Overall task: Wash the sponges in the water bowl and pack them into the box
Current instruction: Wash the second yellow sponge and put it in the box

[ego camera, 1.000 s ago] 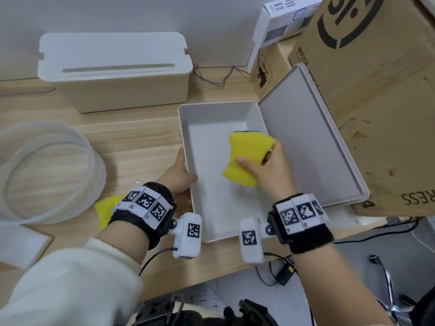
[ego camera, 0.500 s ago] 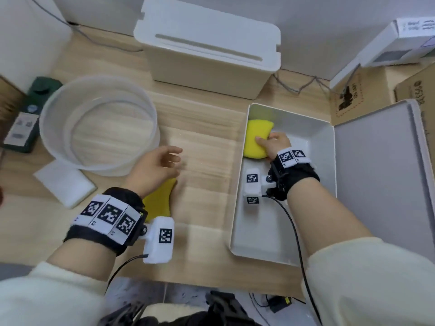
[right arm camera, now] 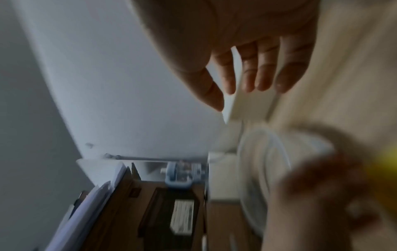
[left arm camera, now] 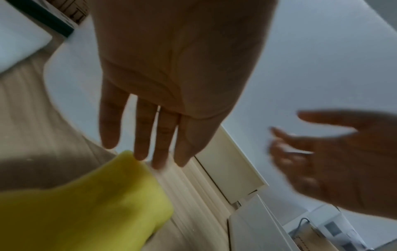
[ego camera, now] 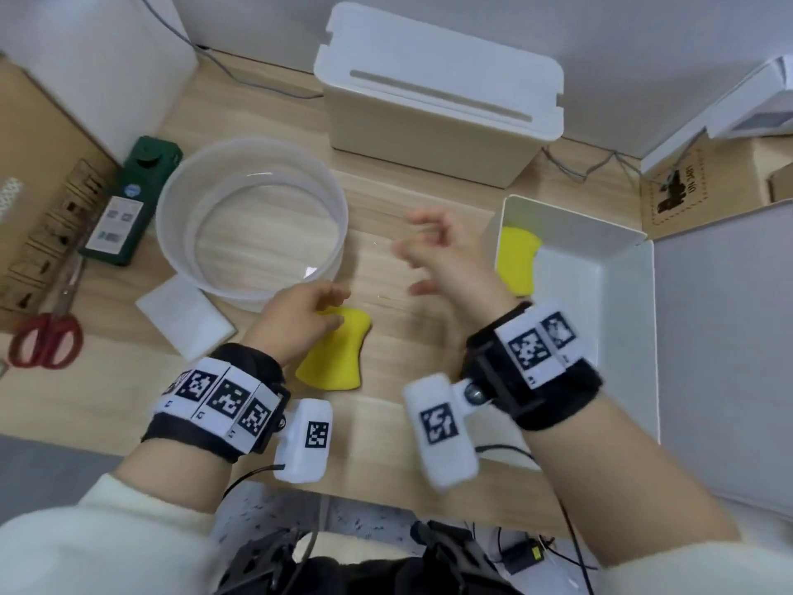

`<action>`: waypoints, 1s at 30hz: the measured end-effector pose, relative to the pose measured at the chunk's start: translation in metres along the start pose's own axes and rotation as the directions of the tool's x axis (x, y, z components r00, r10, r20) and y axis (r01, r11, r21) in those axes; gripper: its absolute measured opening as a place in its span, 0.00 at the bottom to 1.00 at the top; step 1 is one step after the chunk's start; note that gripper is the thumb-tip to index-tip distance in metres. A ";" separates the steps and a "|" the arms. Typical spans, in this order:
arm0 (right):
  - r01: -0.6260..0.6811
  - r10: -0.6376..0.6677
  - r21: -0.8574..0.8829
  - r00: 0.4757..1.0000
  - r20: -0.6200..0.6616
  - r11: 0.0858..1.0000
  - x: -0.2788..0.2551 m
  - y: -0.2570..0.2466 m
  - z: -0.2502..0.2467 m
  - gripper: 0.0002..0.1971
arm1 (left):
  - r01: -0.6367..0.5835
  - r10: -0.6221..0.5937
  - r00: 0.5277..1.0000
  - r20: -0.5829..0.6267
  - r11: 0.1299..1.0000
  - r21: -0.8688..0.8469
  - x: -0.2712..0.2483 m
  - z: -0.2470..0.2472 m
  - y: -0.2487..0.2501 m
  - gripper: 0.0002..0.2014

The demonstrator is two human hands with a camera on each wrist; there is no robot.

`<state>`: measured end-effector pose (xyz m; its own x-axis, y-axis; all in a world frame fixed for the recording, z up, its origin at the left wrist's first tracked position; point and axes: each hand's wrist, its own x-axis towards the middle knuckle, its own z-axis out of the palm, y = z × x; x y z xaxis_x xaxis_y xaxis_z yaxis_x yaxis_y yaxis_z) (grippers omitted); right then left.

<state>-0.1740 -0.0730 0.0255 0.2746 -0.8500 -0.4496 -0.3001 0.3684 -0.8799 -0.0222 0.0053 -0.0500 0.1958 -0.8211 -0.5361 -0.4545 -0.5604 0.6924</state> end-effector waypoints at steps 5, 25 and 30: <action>-0.545 0.543 -0.016 0.832 0.109 0.838 -0.006 0.068 0.060 0.27 | 0.154 -0.155 0.986 -0.064 0.988 -0.022 -0.011 -0.010 -0.023 0.16; -0.260 0.156 0.472 0.956 0.249 0.842 -0.022 -0.005 0.069 0.19 | -0.169 0.123 0.986 -0.116 0.670 -0.723 -0.032 -0.069 0.021 0.15; -0.195 0.035 0.519 0.953 0.301 0.833 0.001 -0.035 0.097 0.14 | -0.081 -0.027 0.830 -0.557 0.982 -0.168 0.001 -0.108 -0.032 0.24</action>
<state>-0.0748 -0.0503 0.0407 0.5258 -0.6838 -0.5059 0.1704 0.6674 -0.7250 0.0868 0.0111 -0.0205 0.6587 -0.7268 -0.1948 -0.3164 -0.5024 0.8047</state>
